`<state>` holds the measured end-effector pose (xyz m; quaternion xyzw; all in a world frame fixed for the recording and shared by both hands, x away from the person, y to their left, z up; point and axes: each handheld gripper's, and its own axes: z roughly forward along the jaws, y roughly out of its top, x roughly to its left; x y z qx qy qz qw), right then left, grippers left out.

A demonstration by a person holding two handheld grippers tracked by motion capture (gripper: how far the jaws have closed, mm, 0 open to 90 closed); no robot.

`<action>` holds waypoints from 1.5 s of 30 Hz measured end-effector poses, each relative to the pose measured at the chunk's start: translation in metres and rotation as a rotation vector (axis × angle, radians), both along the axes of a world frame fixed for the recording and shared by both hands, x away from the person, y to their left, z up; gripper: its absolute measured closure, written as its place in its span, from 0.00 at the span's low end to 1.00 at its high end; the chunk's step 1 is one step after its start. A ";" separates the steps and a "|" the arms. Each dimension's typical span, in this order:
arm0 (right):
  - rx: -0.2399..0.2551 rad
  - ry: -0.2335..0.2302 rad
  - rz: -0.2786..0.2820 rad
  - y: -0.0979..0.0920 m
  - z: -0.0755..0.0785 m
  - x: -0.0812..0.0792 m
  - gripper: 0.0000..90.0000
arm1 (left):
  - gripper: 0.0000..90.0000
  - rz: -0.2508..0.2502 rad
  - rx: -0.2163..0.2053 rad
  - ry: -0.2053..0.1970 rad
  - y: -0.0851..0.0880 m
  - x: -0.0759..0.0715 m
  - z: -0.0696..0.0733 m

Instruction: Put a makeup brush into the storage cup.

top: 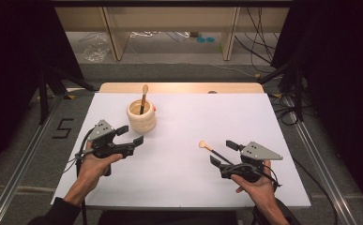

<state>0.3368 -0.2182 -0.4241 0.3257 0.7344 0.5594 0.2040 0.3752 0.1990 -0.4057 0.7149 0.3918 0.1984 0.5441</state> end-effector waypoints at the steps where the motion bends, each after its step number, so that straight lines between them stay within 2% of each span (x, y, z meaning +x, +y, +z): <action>1: 0.001 0.004 0.000 0.000 0.000 0.000 0.22 | 0.27 -0.004 0.015 -0.006 0.000 -0.001 0.000; 3: -0.012 0.008 -0.008 -0.001 0.000 0.000 0.22 | 0.27 -0.008 0.008 0.002 -0.001 -0.004 -0.001; 6: -0.002 0.003 -0.006 -0.001 -0.001 0.001 0.22 | 0.27 -0.016 0.005 0.002 -0.002 -0.009 -0.003; 11: 0.002 0.009 -0.001 -0.002 -0.001 0.002 0.22 | 0.27 -0.015 0.013 -0.011 -0.005 -0.016 -0.006; 12: -0.010 0.013 -0.004 -0.003 -0.001 0.002 0.22 | 0.27 -0.031 0.020 -0.023 -0.005 -0.017 -0.007; 14: -0.007 0.013 -0.003 -0.003 -0.001 0.002 0.22 | 0.27 -0.021 0.009 -0.017 -0.007 -0.019 -0.008; 16: 0.001 0.012 -0.001 -0.003 -0.001 0.002 0.22 | 0.27 -0.019 0.017 -0.044 -0.006 -0.021 -0.008; 21: -0.012 0.017 -0.003 -0.002 -0.001 0.001 0.22 | 0.27 -0.021 -0.005 -0.029 -0.008 -0.027 -0.011; 25: -0.013 0.020 -0.003 -0.003 -0.001 0.001 0.22 | 0.26 -0.031 0.009 -0.023 -0.008 -0.031 -0.014; 26: 0.004 0.012 -0.003 -0.002 -0.002 0.002 0.22 | 0.26 -0.031 0.006 -0.013 -0.009 -0.032 -0.015; 27: 0.003 0.012 -0.002 -0.002 -0.002 0.002 0.22 | 0.26 -0.042 0.022 -0.022 -0.009 -0.032 -0.016; 31: 0.004 0.008 -0.001 -0.002 -0.002 0.002 0.21 | 0.26 -0.043 0.012 -0.001 -0.010 -0.035 -0.017; 32: -0.011 0.015 -0.002 -0.003 -0.001 0.002 0.22 | 0.26 -0.056 0.023 -0.013 -0.010 -0.035 -0.017; 34: -0.012 0.019 -0.003 -0.002 -0.001 0.001 0.21 | 0.26 -0.052 0.013 -0.003 -0.011 -0.037 -0.018; 38: -0.011 0.009 -0.010 -0.002 -0.001 0.001 0.21 | 0.25 -0.068 0.041 -0.012 -0.011 -0.039 -0.020; 42: -0.011 0.011 -0.007 -0.002 -0.001 0.001 0.21 | 0.25 -0.063 0.035 0.008 -0.013 -0.042 -0.022; 45: -0.012 0.006 -0.004 -0.002 -0.001 0.001 0.21 | 0.24 -0.072 0.030 0.005 -0.015 -0.042 -0.024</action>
